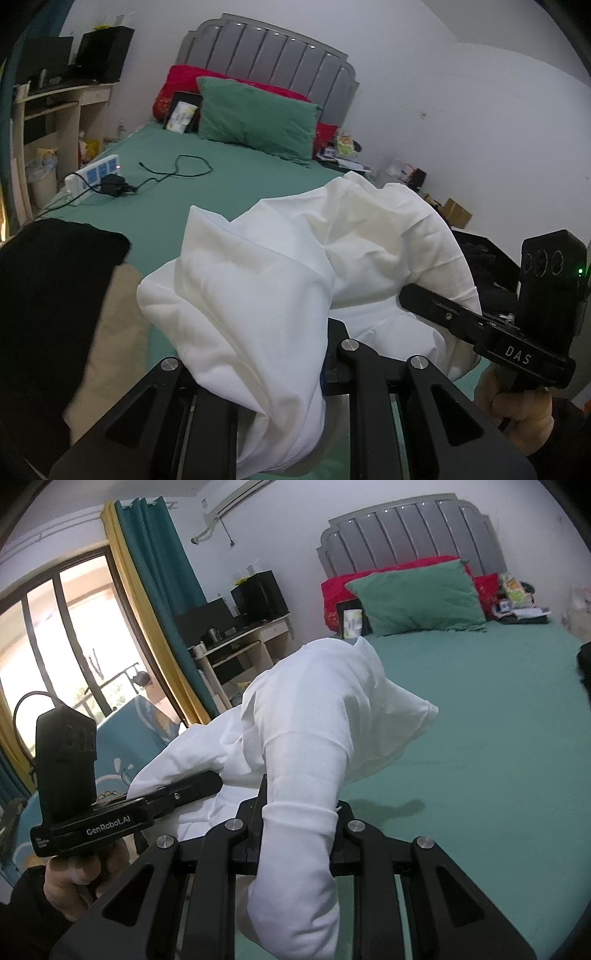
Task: Fold large clothes
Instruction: 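Lower the bundled white jacket onto the bed and open both tools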
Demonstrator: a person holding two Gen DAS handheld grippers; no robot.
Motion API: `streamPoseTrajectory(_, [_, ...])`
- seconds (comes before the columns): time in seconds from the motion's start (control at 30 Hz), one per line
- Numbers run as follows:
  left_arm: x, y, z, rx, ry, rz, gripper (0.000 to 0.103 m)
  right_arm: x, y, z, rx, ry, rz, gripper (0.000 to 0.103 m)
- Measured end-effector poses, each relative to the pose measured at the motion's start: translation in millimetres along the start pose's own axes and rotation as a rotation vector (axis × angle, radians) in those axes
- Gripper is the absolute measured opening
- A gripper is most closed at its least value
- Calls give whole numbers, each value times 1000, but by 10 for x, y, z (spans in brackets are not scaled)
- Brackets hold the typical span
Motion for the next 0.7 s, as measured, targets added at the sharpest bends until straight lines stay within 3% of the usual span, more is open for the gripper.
streamPoseTrajectory(0.27, [458,-513,-13,-31,-44,-31,18,578,198,136,96,10,-81,21])
streamPoseTrajectory(0.43, [868,-694,150,3,-134,-87,19,909,438,359,178,-37,-76,21])
streamPoseTrajectory(0.53, [1127,-787,396,-10,-234,-136,25,1076,613,600,221,-112,-33,21])
streamPoseTrajectory(0.6, [1290,-876,582,-54,-324,-129,36,1099,764,783,268,-152,7,22])
streamPoseTrajectory(0.7, [1336,-989,658,-128,-356,-92,43,1060,971,969,348,-182,35,29])
Point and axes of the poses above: each gripper's, at about its wrist camera, not at the fingertips, and x roughly the way its jaws point, y to its right, z to its underside, the point moved 6 cm from there along x, roughly the way its jaws point, and after that the axes turned 12 degrees about -z, right-handed, at the moved point
